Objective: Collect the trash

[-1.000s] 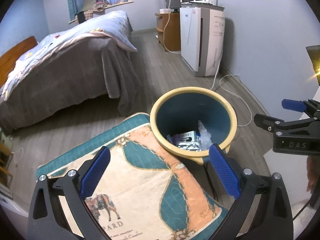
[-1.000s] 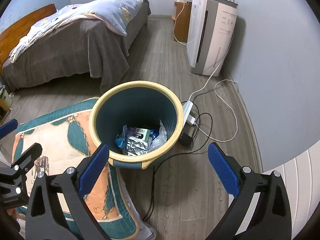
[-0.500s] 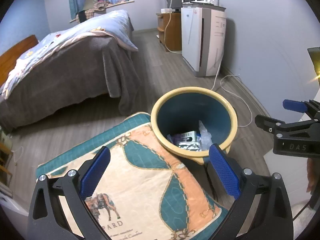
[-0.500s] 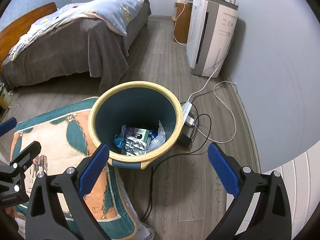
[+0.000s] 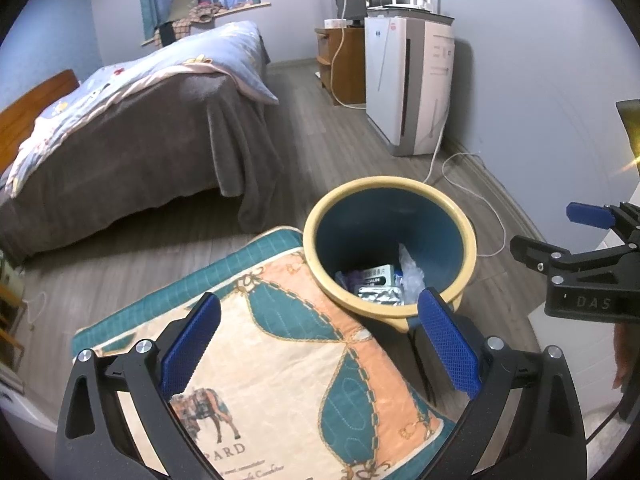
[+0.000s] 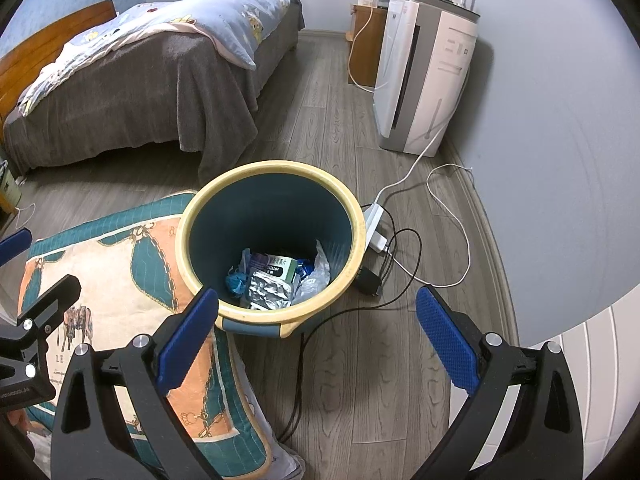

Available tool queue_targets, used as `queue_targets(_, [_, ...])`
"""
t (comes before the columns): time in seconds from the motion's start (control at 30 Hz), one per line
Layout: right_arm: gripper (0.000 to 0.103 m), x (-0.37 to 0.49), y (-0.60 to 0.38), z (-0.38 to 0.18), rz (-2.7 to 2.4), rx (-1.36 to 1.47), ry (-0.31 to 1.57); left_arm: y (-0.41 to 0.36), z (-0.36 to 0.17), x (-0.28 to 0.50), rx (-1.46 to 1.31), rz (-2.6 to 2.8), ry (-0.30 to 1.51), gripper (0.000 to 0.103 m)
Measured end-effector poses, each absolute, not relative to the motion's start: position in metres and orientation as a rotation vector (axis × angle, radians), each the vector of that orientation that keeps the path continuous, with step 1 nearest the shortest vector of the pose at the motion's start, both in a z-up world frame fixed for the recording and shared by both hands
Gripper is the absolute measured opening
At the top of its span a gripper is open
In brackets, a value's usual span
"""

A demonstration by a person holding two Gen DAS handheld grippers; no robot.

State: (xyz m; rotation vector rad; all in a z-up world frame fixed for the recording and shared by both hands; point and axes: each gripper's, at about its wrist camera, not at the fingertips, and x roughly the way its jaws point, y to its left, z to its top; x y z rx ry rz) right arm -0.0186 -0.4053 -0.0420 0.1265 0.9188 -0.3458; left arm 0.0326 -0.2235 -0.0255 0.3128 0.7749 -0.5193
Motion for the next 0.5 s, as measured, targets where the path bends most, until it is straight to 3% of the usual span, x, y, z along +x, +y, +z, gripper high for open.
queue_targets(0.5, [0.097, -0.0186, -0.4046, -0.0427, -0.345, 0.124, 0.921, -0.2232, -0.0255, 0.0327, 0.311, -0.521, 0.775, 0.098])
